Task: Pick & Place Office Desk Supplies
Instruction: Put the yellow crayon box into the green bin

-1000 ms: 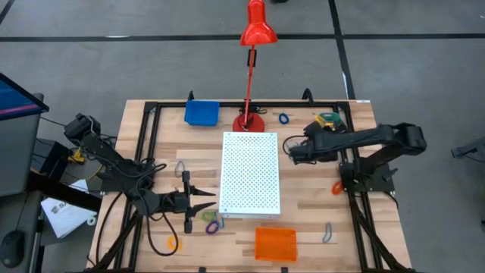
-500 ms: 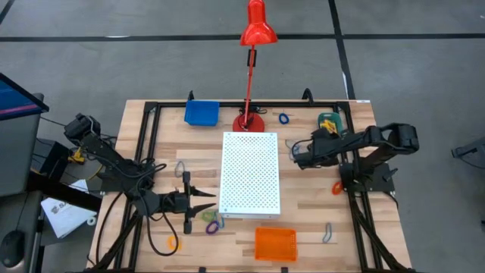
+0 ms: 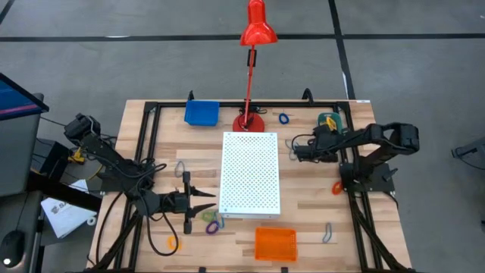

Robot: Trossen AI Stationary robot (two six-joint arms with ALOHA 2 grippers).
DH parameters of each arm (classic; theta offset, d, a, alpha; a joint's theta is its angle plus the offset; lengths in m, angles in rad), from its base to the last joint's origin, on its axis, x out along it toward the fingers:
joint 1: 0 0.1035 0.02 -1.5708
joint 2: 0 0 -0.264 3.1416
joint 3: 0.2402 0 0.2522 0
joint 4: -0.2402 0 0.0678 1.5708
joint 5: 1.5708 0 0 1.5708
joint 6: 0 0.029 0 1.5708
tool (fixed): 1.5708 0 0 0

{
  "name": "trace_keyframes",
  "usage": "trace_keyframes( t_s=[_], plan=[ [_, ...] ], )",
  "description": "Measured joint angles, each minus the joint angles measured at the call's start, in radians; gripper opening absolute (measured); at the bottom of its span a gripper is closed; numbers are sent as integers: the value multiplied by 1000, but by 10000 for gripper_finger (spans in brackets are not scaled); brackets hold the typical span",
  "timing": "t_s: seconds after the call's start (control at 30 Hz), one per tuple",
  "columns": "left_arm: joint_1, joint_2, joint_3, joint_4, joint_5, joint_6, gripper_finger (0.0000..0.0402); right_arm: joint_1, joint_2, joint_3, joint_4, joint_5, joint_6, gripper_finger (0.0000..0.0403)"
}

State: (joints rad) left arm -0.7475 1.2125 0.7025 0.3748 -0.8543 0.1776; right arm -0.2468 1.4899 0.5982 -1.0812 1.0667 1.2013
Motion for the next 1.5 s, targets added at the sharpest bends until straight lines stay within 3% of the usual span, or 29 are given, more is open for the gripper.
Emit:
trace_keyframes(
  t_s=[0.3, 0.6, 0.8, 1.27, 1.5],
  plan=[
    [0, 0, 0, 0, 0, 0, 102, -52, 0, 0, 33, 9, -32, 31],
    [0, 0, 0, -1, 32, 0, 102, -60, 0, 0, 41, 42, -34, 149],
    [0, 0, 0, -1, 32, 0, 102, -60, 0, 0, 51, 61, -32, 188],
    [0, 0, 0, 0, 31, 0, 102, -50, 0, 0, 73, 63, 44, 169],
    [0, 0, 0, 0, 31, 0, 102, -129, 0, 0, 77, 60, 145, 135]
  ],
)
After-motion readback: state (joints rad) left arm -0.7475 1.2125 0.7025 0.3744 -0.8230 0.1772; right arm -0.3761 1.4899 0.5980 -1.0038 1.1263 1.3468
